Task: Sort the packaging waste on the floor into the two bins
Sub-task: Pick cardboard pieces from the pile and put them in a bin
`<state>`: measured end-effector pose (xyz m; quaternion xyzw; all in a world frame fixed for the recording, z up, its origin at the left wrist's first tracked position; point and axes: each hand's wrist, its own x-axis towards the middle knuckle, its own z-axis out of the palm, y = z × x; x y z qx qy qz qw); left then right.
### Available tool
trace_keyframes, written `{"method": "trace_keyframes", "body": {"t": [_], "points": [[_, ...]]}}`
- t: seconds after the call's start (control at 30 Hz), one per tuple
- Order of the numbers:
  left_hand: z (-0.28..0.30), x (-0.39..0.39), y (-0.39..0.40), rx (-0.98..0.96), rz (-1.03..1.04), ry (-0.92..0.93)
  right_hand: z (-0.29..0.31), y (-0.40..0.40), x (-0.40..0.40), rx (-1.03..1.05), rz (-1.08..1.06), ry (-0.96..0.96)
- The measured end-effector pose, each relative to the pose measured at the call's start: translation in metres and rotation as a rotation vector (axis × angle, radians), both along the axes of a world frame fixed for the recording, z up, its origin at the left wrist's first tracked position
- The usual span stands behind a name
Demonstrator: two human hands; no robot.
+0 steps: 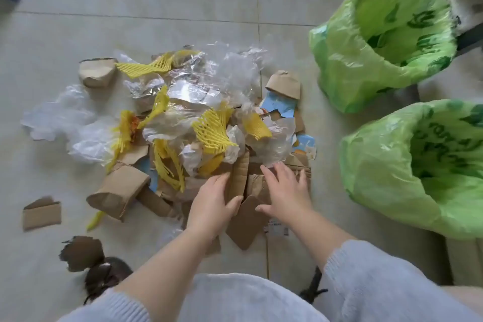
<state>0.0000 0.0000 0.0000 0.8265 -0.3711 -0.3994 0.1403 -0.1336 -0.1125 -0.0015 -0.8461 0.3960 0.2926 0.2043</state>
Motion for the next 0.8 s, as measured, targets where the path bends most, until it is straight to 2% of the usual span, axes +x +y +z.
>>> {"method": "trace_keyframes", "body": {"t": [0.27, 0.37, 0.53, 0.7, 0.8], "points": [[-0.053, -0.020, -0.006, 0.053, 0.057, -0.058, -0.039, 0.011, -0.005, -0.143, 0.147, 0.063], [-0.065, -0.026, -0.010, 0.042, 0.076, -0.112, -0.048, 0.010, -0.007, -0.187, 0.142, 0.021], [-0.065, -0.032, -0.013, -0.006, 0.166, -0.100, -0.045, 0.002, -0.015, -0.238, 0.113, -0.017], [-0.062, -0.026, -0.019, -0.011, 0.362, -0.070, -0.040, -0.014, -0.019, -0.143, 0.034, -0.022], [-0.063, -0.018, -0.019, 0.073, 0.371, -0.120, -0.037, -0.025, -0.021, -0.003, 0.036, -0.043]]}}
